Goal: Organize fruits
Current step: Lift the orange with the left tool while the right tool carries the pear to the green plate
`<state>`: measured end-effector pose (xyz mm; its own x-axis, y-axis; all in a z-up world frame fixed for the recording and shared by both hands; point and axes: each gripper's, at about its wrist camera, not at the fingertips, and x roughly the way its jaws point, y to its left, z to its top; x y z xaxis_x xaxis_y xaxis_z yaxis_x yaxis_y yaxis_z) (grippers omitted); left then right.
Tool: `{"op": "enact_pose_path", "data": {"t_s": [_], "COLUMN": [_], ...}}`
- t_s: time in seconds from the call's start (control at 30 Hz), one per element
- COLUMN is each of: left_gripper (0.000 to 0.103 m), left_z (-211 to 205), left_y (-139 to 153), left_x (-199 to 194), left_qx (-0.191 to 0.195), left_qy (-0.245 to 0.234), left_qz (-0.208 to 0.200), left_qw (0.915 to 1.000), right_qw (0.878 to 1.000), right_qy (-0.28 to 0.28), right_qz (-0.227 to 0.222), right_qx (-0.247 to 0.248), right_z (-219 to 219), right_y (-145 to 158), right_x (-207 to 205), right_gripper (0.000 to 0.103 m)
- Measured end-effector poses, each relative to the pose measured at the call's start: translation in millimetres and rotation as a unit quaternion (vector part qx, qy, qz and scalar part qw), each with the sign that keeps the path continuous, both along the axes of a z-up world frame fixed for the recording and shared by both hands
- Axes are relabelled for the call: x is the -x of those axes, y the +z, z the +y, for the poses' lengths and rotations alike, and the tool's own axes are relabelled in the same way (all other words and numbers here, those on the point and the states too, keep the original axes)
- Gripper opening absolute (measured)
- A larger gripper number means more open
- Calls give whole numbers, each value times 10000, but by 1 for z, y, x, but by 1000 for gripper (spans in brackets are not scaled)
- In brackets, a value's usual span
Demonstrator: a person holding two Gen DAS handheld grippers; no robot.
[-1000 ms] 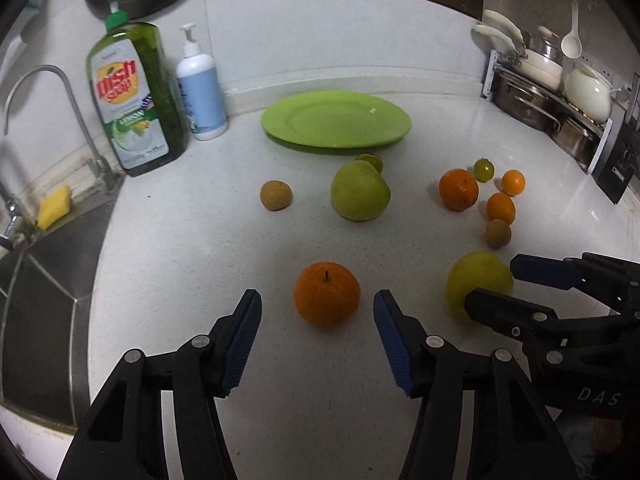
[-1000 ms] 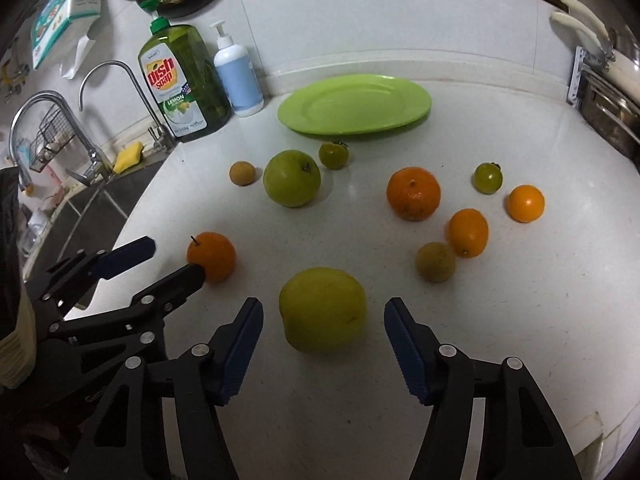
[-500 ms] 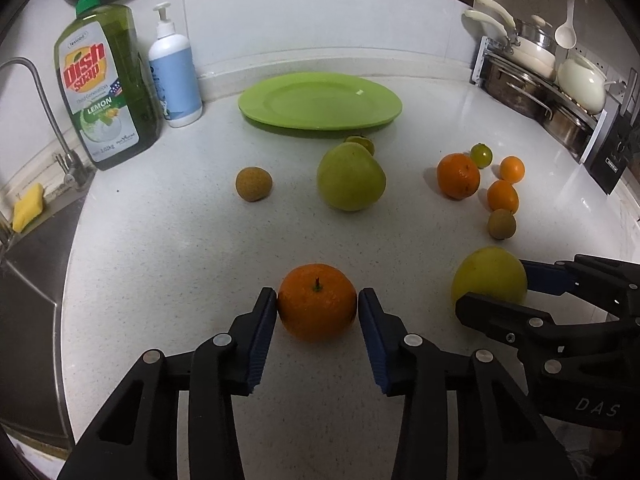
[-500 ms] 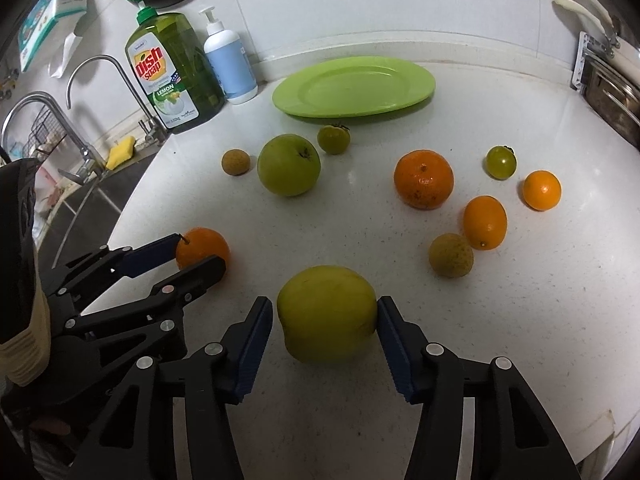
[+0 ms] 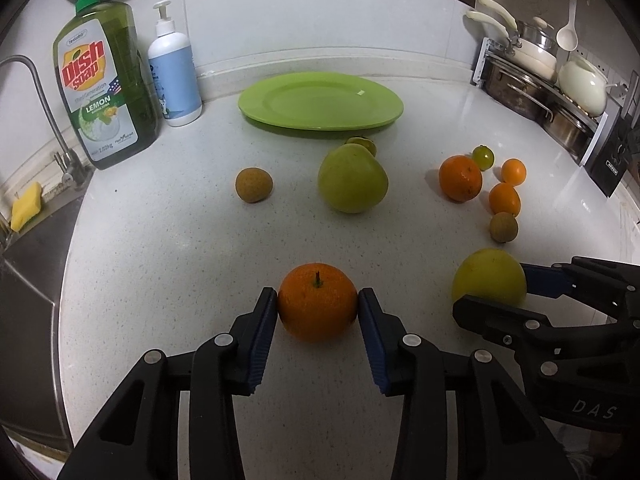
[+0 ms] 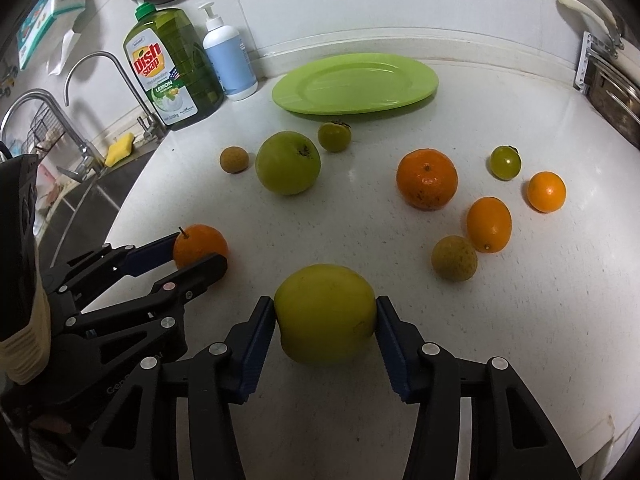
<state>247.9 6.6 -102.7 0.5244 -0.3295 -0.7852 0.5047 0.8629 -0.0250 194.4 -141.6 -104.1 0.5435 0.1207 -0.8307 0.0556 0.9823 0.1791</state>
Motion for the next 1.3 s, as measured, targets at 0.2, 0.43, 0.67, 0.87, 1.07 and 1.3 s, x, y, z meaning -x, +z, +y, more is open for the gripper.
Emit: {"op": "enact_pose_path", "data": {"t_s": [0.2,0.43,0.67,0.87,1.07,1.3], "left_gripper": [41,41,41,41,41,41], "left_z": [6,13,10,-1,-20,-41], "left_y": [5,19,43,61,76,93], "left_x": [-1,-1,-1,-9,-19,-38], "left_qx": [41,83,256,424,460,528], "left_qy": [39,58,110,302,424,519], "left_qz": [-93,-287,-530,-655,-805,-966], "left_qw": [9999,9995,9982,9965,9948,9926], "right_qw": [10000,9997,9986,9961,9933,9903], "right_qy": [17,-58,-40,70,233,433], "right_qz": [-35,-216,-488,-827,-1100,-1274], "right_qx": [39,128,190,281,281,351], "right_z": [4,6,2,-11,-33,-54], "right_y": [4,14,33,53,73,89], "right_x": [-3,-4,-8,-19,-38,-65], "right_gripper": [51,51,51,51,51,51]}}
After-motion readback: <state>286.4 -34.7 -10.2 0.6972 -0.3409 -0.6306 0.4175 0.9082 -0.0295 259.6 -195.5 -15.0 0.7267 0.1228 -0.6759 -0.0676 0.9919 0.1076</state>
